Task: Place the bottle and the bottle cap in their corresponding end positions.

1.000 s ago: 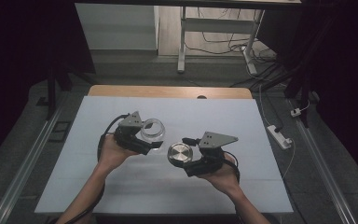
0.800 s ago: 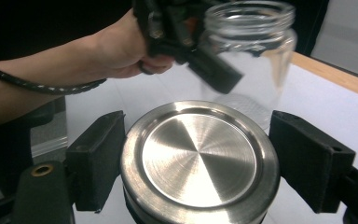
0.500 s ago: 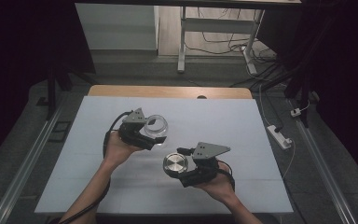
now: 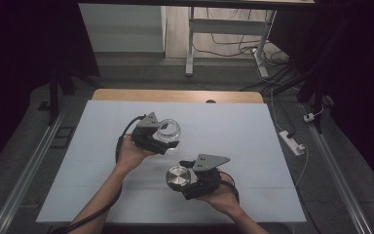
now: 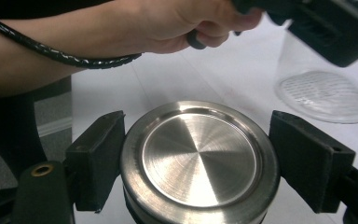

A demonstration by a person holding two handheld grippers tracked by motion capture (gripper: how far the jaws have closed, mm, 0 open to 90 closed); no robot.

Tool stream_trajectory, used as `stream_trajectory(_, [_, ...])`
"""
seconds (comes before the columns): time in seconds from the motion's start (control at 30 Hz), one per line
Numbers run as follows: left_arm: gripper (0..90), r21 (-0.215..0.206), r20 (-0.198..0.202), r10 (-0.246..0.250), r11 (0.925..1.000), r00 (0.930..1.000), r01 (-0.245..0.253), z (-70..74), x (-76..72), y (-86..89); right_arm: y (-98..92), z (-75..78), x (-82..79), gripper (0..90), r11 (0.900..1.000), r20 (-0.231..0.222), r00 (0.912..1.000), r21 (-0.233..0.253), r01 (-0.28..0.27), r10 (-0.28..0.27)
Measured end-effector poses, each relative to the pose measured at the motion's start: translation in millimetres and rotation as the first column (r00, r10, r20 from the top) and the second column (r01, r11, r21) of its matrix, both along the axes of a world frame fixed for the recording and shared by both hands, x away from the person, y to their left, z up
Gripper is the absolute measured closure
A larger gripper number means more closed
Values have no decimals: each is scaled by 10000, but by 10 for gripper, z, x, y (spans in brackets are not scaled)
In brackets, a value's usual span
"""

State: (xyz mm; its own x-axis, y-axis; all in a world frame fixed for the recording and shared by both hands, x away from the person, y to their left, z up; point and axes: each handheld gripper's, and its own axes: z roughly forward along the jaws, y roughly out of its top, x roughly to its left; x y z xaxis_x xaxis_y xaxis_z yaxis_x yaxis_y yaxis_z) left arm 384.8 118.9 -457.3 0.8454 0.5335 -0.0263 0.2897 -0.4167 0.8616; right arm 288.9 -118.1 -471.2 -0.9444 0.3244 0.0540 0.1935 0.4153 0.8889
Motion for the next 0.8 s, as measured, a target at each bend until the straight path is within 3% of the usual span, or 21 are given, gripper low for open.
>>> stream_trajectory(0.5, [153, 140, -129, 401, 9991, 9991, -399, -255, 191, -138, 174, -353, 58, 203, 9977, -395, 9987, -582, -354, 332])
stream_trajectory(0.8, [153, 211, -143, 863, 9961, 9962, -860, -400, 276, -118, 180, -516, 109, 203, 9954, -620, 9980, -946, -136, 78])
